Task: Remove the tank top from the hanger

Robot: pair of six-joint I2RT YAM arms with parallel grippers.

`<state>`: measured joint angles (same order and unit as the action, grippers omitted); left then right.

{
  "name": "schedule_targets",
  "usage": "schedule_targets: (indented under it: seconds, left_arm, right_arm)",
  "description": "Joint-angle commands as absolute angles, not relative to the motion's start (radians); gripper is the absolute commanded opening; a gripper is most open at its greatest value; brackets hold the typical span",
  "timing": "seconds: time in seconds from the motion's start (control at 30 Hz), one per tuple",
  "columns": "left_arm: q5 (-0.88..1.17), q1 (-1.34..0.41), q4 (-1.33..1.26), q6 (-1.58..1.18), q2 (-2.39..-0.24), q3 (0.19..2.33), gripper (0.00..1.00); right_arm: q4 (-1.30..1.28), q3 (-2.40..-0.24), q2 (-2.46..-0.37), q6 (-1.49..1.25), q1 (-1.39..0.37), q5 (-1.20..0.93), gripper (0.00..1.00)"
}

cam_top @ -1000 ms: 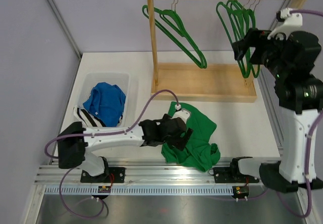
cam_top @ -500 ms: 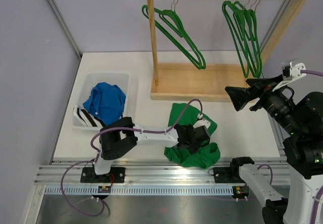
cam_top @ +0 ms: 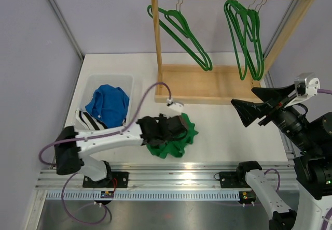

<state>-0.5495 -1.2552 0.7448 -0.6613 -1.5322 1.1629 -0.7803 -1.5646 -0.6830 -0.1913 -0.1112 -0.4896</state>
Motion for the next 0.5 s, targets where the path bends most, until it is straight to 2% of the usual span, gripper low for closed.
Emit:
schedule_targets:
  seconds: [0.0, 0.23, 0.47]
  left_arm:
    - [-0.747, -1.151, 0.897, -0.672, -1.355, 1.218, 0.00]
    - [-0.795, -0.902, 1.022, -0.516, -1.203, 1.356, 0.00]
    - [-0.657, -0.533, 1.026, -0.344, -1.238, 1.491, 0.00]
  right_arm:
    - [-0.732, -1.542, -0.670, -0.215, -0.109, -0.515, 0.99]
    - [-0.712, -1.514, -0.663, -0.215, -0.109, -0.523, 0.99]
    - [-0.661, -1.473, -0.655, -0.241, -0.109, -0.551, 1.00]
